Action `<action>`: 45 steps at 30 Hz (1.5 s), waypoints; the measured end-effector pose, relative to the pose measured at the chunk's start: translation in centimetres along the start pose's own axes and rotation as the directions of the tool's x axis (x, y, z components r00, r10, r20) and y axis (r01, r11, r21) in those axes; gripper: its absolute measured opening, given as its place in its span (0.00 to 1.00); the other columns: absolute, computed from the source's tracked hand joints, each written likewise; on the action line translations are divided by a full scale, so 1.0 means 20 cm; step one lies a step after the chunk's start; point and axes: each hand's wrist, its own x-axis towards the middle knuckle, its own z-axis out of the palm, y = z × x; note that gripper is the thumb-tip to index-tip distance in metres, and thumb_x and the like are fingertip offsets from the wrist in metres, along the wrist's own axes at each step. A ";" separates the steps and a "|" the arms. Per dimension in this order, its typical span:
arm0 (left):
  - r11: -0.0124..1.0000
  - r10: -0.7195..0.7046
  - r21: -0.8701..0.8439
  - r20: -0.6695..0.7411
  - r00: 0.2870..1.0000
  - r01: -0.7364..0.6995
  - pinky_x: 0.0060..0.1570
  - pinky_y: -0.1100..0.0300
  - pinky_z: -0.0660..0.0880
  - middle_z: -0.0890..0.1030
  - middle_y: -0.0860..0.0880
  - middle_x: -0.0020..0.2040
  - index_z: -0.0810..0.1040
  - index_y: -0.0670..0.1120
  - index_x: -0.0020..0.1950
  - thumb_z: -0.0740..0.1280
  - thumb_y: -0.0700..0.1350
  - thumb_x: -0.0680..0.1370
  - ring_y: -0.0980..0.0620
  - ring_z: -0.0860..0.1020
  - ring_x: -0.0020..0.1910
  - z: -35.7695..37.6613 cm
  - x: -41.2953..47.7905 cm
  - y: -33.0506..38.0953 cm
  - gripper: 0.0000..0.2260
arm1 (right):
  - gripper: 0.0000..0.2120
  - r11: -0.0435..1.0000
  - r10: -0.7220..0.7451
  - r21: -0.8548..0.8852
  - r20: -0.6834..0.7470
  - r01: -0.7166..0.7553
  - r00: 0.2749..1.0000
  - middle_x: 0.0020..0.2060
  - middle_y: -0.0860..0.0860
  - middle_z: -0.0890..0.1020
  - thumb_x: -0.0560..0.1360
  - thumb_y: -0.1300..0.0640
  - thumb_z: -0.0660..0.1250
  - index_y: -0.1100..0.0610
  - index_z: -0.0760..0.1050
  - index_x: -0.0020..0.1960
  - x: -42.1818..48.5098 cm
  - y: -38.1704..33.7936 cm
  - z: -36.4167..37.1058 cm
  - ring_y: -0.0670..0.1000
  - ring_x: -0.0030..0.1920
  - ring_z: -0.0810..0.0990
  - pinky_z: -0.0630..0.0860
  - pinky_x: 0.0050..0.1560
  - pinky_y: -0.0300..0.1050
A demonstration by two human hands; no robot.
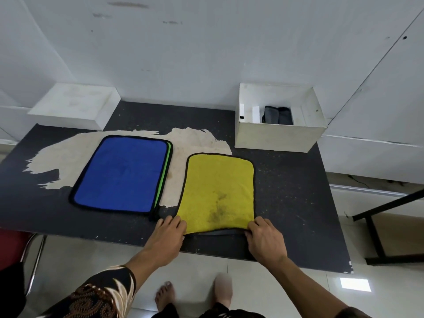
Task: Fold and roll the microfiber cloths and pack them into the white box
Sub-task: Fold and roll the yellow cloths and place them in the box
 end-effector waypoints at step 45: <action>0.615 -0.482 -0.682 0.073 0.873 0.397 0.50 0.58 0.73 0.79 0.47 0.52 0.75 0.43 0.62 0.65 0.45 0.81 0.49 0.77 0.52 -0.41 1.00 -0.20 0.11 | 0.13 0.407 0.629 0.675 0.281 -0.615 0.725 0.53 0.54 0.81 0.79 0.51 0.67 0.57 0.76 0.59 0.90 0.19 -0.21 0.58 0.55 0.79 0.77 0.55 0.52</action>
